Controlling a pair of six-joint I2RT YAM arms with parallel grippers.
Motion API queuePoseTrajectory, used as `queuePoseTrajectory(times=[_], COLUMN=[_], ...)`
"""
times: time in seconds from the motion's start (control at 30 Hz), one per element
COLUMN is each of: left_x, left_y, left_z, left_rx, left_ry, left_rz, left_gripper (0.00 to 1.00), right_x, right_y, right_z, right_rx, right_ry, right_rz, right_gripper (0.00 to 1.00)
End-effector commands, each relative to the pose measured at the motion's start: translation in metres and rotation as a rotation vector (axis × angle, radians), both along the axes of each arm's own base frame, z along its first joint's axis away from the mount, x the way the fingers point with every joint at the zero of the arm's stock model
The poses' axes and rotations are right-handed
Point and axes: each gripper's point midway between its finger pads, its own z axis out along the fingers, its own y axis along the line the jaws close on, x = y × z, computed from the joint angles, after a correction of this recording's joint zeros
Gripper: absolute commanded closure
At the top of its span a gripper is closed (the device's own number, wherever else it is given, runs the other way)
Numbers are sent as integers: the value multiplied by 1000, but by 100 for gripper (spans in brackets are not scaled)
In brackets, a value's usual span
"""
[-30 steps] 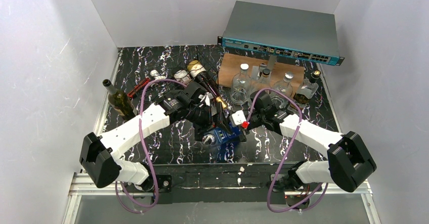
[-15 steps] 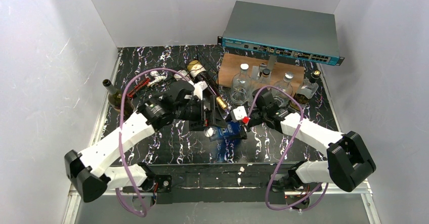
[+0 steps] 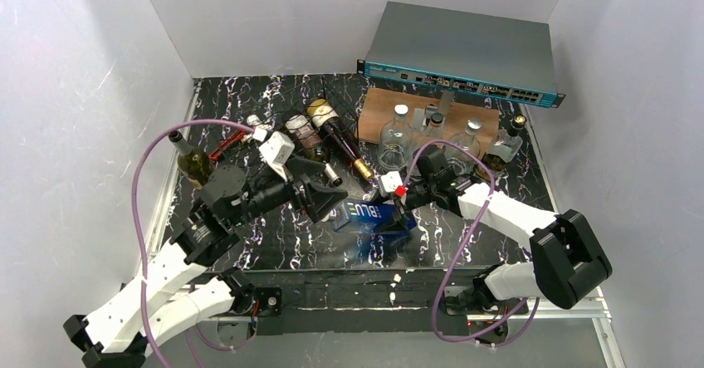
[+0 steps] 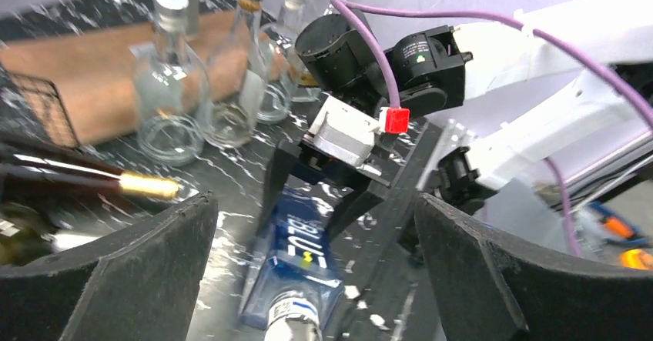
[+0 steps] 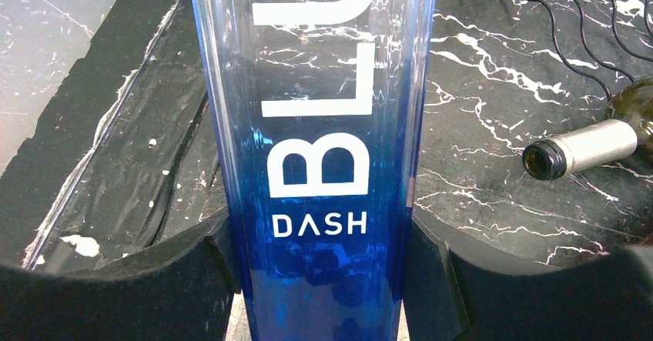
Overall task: Take the wine bottle off the wine rack
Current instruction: Place the wine bottle at the center of the board.
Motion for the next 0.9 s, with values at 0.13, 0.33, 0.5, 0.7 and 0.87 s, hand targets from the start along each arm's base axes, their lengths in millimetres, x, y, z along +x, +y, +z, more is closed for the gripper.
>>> queuePoseTrajectory(times=[0.13, 0.33, 0.5, 0.7, 0.87], left_x=[-3, -25, -28, -23, -18], left_y=[23, 36, 43, 24, 10], left_z=[-22, -47, -59, -75, -84], left_rx=[198, 251, 274, 225, 204], left_ry=[-275, -458, -511, -479, -449], left_rz=[-24, -106, -102, -139, -172], left_gripper=[2, 2, 2, 2, 2], right_x=[10, 11, 9, 4, 2], right_y=[7, 3, 3, 2, 1], right_z=[24, 27, 34, 40, 42], right_rx=[77, 89, 105, 112, 115], right_ry=[11, 48, 50, 51, 49], right_rz=[-4, -6, 15, 47, 56], right_gripper=[97, 97, 97, 98, 97])
